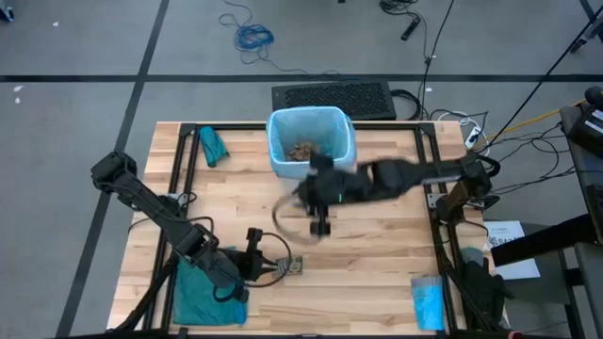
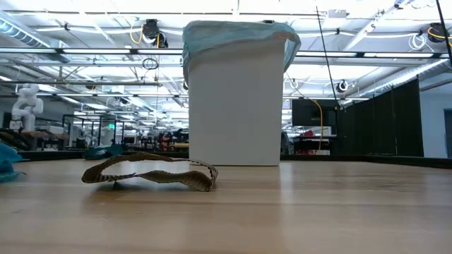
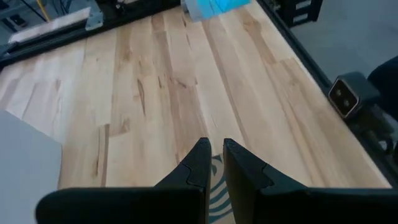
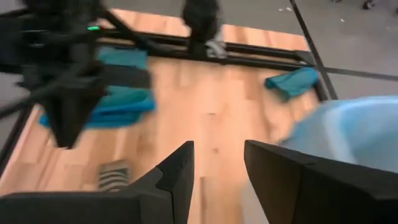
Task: Place trash/remove bag and relplace
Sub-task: Put the brown paper napkin into the white trash bin
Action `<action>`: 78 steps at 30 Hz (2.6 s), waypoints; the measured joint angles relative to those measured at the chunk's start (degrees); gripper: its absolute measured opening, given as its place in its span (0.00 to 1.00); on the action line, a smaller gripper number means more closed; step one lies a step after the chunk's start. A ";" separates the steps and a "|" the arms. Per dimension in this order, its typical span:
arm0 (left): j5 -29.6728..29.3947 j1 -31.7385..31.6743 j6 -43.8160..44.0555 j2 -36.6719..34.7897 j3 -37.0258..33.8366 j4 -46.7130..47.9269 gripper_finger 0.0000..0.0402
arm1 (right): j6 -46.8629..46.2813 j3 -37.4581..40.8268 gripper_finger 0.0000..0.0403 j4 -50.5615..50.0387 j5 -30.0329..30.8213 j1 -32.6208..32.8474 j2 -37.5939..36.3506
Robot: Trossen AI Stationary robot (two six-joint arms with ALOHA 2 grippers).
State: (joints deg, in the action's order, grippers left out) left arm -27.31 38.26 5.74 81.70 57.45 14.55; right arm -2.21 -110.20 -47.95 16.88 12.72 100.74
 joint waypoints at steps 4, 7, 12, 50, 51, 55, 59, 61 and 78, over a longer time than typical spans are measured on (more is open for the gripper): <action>0.62 -0.03 0.03 2.90 0.00 -0.03 0.10 | -2.27 10.04 0.33 9.60 3.49 4.69 -2.07; 1.35 -0.04 1.13 5.46 0.00 -0.05 0.10 | -5.07 17.73 0.33 17.22 4.22 6.95 -4.78; 2.79 -0.33 2.62 9.13 0.00 0.02 0.10 | -9.80 28.80 0.33 27.03 7.79 9.87 -8.33; 9.67 -1.28 23.98 16.71 -5.85 6.01 0.10 | -29.53 65.27 0.33 69.60 14.51 17.03 -9.46; 9.56 -1.33 23.95 16.71 -6.42 4.71 0.10 | -29.40 65.27 0.33 69.49 14.53 17.01 -9.46; 5.87 -1.53 22.69 16.71 -7.26 -0.55 0.10 | -28.75 65.27 0.33 69.58 14.62 16.52 -9.46; 3.31 -2.49 17.81 16.71 -7.26 -3.96 0.10 | -28.70 65.27 0.33 69.57 14.69 16.09 -9.46; 1.85 -3.51 16.25 16.71 -7.26 -4.08 0.10 | -28.67 65.27 0.33 69.60 14.75 16.06 -9.46; 1.34 -2.79 16.26 16.71 -6.63 -8.21 0.10 | -28.76 65.27 0.33 68.83 14.59 15.81 -9.46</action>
State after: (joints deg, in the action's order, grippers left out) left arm -25.97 35.47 22.00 98.41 50.82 6.35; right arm -30.97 -44.93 20.88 31.47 28.53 91.29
